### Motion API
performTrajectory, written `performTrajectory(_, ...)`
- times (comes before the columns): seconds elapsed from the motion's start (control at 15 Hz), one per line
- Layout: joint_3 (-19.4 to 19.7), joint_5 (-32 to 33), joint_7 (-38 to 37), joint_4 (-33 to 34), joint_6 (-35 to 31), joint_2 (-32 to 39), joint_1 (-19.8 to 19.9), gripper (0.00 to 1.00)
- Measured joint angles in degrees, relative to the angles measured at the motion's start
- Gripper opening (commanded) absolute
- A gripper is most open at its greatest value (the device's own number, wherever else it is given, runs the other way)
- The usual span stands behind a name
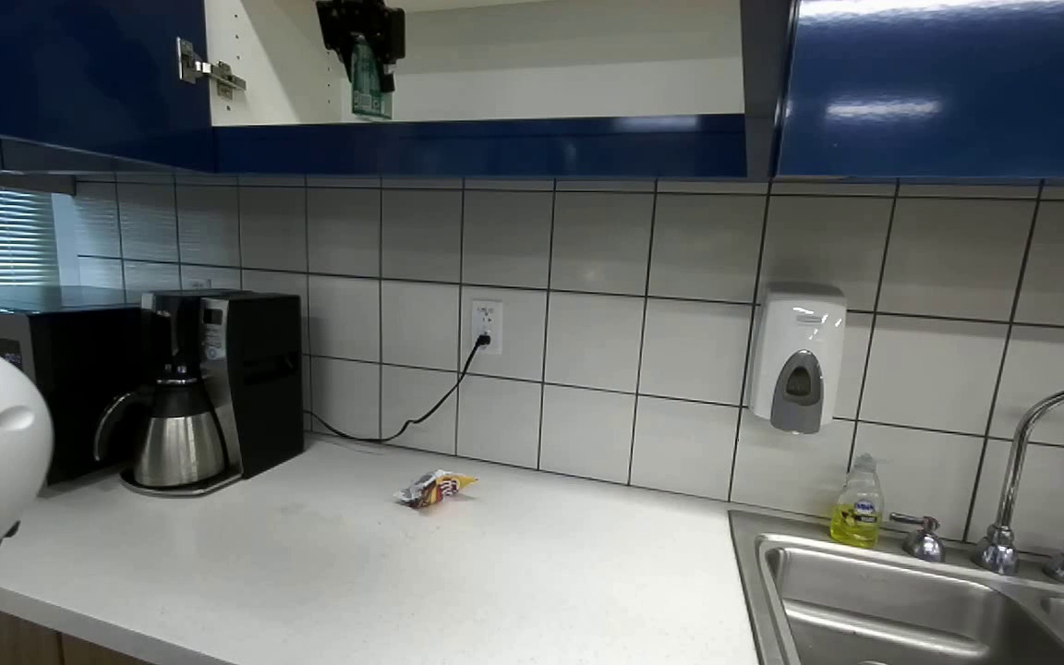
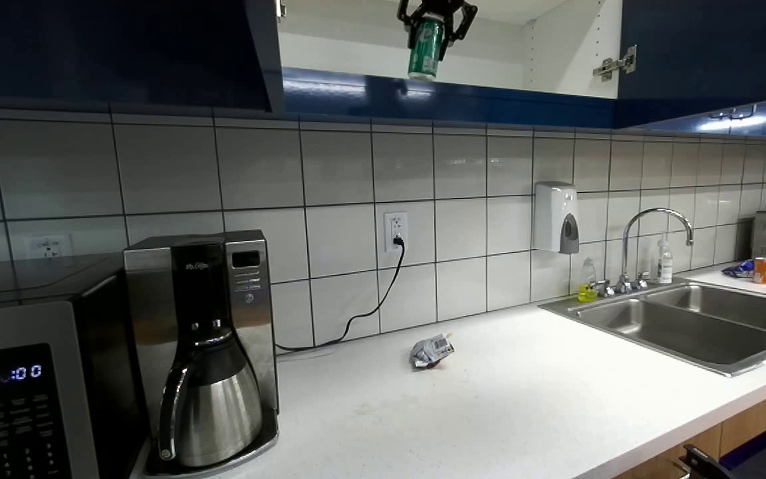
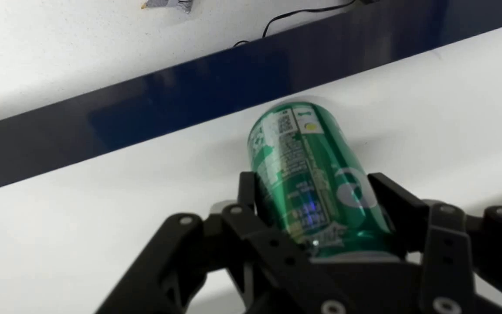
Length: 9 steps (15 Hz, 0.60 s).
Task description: Put the can in the cabinet
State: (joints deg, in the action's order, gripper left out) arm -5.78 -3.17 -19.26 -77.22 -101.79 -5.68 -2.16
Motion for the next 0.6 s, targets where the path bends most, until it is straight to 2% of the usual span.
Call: performTrajectory(0.6, -0.27, 0.91, -1.18, 4.72, 3.45, 3.49, -0.03, 0.41)
